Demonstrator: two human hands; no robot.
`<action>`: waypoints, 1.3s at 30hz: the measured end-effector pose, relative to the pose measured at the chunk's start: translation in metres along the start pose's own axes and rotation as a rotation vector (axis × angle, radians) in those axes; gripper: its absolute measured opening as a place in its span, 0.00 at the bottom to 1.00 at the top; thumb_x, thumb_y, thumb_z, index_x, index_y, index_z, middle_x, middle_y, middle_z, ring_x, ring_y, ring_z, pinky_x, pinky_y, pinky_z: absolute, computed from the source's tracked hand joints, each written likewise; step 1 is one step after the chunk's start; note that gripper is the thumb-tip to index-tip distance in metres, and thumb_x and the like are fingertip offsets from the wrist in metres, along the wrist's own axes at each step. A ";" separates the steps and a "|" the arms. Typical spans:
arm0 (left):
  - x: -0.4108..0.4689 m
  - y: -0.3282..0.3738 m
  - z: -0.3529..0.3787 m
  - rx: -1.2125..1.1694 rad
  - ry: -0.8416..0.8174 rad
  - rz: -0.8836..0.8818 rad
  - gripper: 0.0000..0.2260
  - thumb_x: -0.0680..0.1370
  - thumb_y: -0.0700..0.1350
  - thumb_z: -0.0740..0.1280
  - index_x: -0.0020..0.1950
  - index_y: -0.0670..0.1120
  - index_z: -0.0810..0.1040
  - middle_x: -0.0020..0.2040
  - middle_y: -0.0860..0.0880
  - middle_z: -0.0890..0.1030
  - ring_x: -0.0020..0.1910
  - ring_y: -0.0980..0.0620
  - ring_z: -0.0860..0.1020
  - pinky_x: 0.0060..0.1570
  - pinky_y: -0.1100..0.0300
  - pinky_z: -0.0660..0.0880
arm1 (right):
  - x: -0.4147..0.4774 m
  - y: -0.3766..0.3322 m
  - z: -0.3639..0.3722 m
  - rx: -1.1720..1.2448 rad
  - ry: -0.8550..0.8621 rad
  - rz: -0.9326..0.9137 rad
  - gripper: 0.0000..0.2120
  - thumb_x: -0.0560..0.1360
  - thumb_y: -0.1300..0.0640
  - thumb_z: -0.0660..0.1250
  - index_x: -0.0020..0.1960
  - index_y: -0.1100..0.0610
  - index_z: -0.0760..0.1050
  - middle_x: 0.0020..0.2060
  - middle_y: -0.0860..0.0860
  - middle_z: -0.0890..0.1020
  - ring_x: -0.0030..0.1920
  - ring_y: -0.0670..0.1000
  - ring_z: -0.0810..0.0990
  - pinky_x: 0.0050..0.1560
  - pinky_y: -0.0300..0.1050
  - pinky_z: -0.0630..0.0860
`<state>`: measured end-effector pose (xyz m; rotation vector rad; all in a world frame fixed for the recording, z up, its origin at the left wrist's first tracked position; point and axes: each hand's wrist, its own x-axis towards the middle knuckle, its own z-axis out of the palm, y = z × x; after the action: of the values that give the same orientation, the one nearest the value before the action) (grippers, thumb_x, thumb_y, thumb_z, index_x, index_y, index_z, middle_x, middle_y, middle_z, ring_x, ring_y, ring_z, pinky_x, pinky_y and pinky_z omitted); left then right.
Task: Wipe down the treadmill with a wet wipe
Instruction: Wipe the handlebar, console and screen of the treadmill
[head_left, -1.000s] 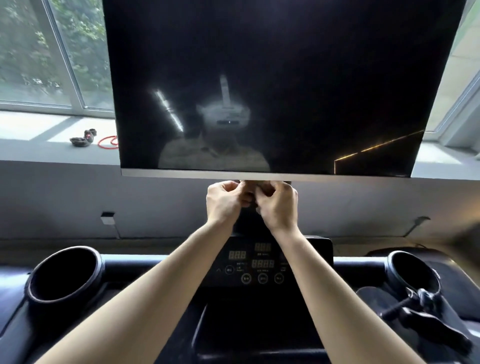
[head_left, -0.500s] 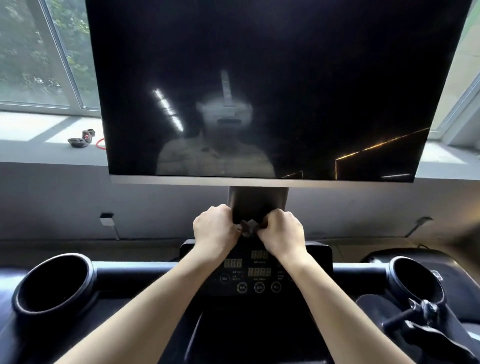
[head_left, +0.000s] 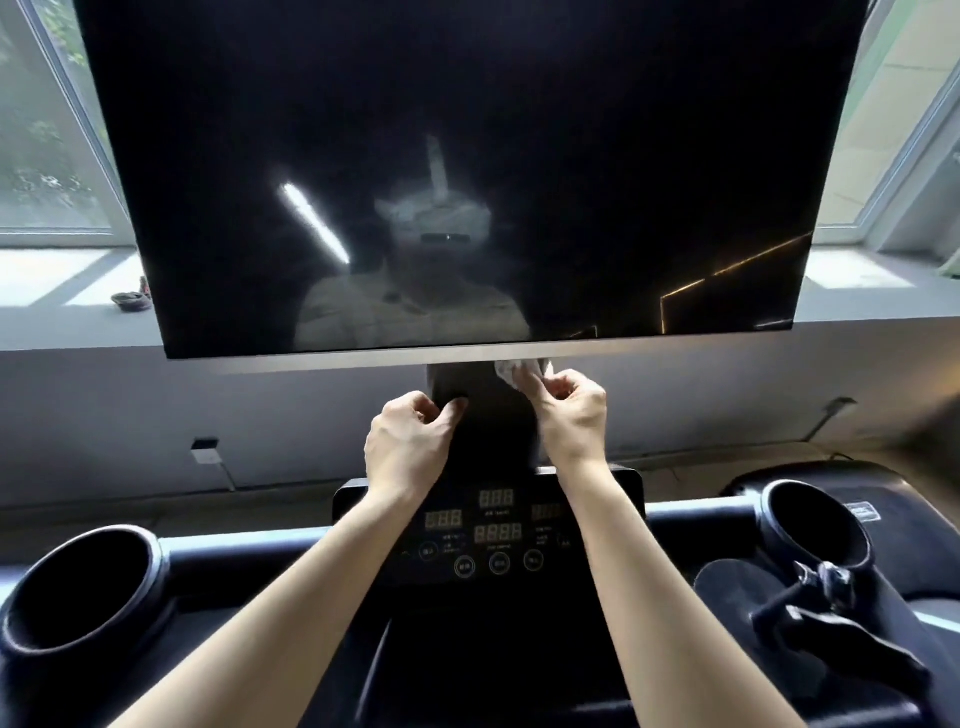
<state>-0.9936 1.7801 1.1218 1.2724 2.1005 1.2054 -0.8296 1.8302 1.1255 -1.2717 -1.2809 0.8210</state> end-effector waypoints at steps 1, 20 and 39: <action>0.001 0.000 0.000 0.022 -0.012 0.000 0.21 0.76 0.61 0.72 0.35 0.47 0.73 0.33 0.51 0.79 0.40 0.45 0.79 0.40 0.56 0.68 | 0.000 0.006 -0.007 -0.015 -0.090 0.038 0.26 0.68 0.39 0.79 0.32 0.57 0.71 0.26 0.44 0.73 0.28 0.45 0.68 0.34 0.44 0.68; -0.002 0.000 0.002 0.020 0.009 0.017 0.22 0.76 0.60 0.73 0.35 0.45 0.72 0.30 0.51 0.77 0.35 0.49 0.77 0.40 0.55 0.69 | 0.024 -0.031 -0.028 0.289 0.033 0.114 0.18 0.74 0.67 0.74 0.30 0.59 0.70 0.29 0.56 0.70 0.39 0.57 0.73 0.30 0.56 0.74; -0.001 0.001 -0.001 -0.015 -0.060 -0.005 0.21 0.76 0.60 0.73 0.36 0.45 0.74 0.32 0.51 0.80 0.36 0.50 0.78 0.38 0.56 0.70 | 0.020 0.015 -0.019 -0.887 -0.468 0.337 0.12 0.74 0.52 0.73 0.52 0.59 0.78 0.51 0.54 0.84 0.53 0.59 0.82 0.53 0.50 0.78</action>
<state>-0.9933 1.7792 1.1226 1.2799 2.0475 1.1647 -0.8051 1.8477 1.1183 -2.1201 -1.9550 0.8377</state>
